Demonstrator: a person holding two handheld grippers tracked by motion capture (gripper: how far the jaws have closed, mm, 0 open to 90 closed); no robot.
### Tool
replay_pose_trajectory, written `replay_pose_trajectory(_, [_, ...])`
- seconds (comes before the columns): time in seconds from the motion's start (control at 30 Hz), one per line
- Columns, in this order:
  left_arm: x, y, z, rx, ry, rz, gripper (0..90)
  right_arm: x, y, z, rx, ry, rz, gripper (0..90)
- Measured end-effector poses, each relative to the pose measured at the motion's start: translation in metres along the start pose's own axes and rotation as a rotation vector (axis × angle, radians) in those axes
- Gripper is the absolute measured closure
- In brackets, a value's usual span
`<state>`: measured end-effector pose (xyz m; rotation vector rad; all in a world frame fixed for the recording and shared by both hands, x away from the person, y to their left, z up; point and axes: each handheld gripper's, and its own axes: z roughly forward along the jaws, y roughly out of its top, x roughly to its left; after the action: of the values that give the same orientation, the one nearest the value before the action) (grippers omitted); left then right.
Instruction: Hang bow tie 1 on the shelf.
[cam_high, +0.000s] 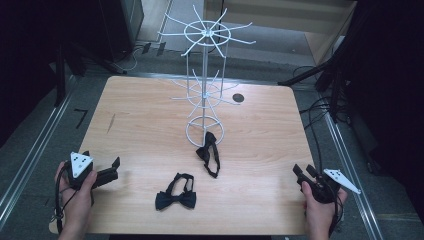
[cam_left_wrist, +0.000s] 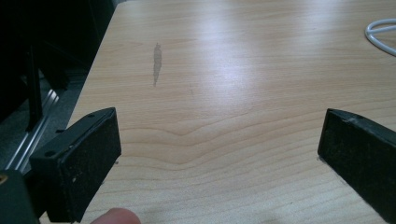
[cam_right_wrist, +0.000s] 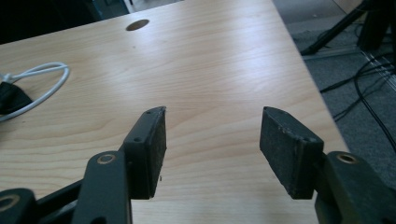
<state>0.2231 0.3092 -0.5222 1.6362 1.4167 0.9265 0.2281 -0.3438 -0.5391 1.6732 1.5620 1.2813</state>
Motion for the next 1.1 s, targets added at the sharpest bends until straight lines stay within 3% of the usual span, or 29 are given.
replay_pose_trajectory(0.13, [0.0,0.0,0.0,0.0,-0.002,0.003,0.0,0.011,0.002,0.002,0.005,0.023,-0.028,43.8])
replay_pose_trajectory(0.2, [0.0,0.0,0.0,-0.002,-0.004,0.004,0.0,0.027,0.004,0.006,0.021,0.052,-0.065,44.1])
replay_pose_trajectory(0.3, [0.0,0.0,0.0,-0.003,-0.001,0.003,0.0,0.039,0.005,0.009,0.033,0.071,-0.103,44.1])
replay_pose_trajectory(0.73, [0.0,0.0,0.0,-0.006,-0.003,0.002,0.0,0.075,0.002,0.016,0.076,0.145,-0.119,44.4])
replay_pose_trajectory(1.1, [0.0,0.0,0.0,-0.006,-0.002,0.003,0.0,0.087,0.0,0.018,0.083,0.159,-0.134,44.3])
